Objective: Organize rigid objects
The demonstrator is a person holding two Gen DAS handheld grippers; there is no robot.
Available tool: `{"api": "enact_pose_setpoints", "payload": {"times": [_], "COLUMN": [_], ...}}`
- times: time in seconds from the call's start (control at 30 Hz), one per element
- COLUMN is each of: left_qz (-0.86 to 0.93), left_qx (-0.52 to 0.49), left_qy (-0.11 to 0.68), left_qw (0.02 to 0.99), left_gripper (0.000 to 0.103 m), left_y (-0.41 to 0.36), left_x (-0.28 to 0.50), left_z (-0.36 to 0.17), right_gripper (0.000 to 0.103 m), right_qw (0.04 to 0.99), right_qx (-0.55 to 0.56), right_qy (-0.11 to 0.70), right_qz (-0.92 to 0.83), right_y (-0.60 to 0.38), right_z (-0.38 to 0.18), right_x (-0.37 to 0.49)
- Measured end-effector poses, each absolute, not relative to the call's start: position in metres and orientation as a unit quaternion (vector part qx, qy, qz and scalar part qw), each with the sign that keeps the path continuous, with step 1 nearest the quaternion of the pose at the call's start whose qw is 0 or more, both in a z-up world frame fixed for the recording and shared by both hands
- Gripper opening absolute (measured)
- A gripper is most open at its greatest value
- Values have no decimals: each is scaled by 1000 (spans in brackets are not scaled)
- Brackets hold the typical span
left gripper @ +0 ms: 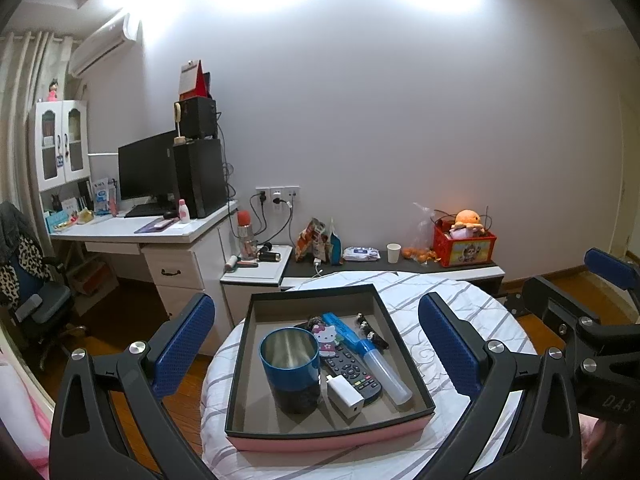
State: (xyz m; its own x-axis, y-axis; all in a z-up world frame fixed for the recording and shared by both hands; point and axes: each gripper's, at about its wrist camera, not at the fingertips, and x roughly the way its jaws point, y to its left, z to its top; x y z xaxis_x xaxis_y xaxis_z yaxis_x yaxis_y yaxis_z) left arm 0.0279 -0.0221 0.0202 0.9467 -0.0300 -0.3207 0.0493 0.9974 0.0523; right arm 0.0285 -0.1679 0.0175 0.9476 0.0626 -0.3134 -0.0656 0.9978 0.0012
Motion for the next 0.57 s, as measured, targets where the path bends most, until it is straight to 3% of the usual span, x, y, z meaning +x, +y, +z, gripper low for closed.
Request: {"api": "enact_pose_setpoints", "payload": {"times": [0.57], "left_qz": [-24], "left_qx": [37], "left_qy": [167], "left_qw": [985], "left_gripper": [103], "left_y": [-22], "left_x": [28], "left_z": [17], "right_gripper": [103], "right_qw": [986], "right_qx": [-5], "right_qy": [164], "right_qz": [32], "right_y": [-166], "right_z": [16], "right_x": [27]}}
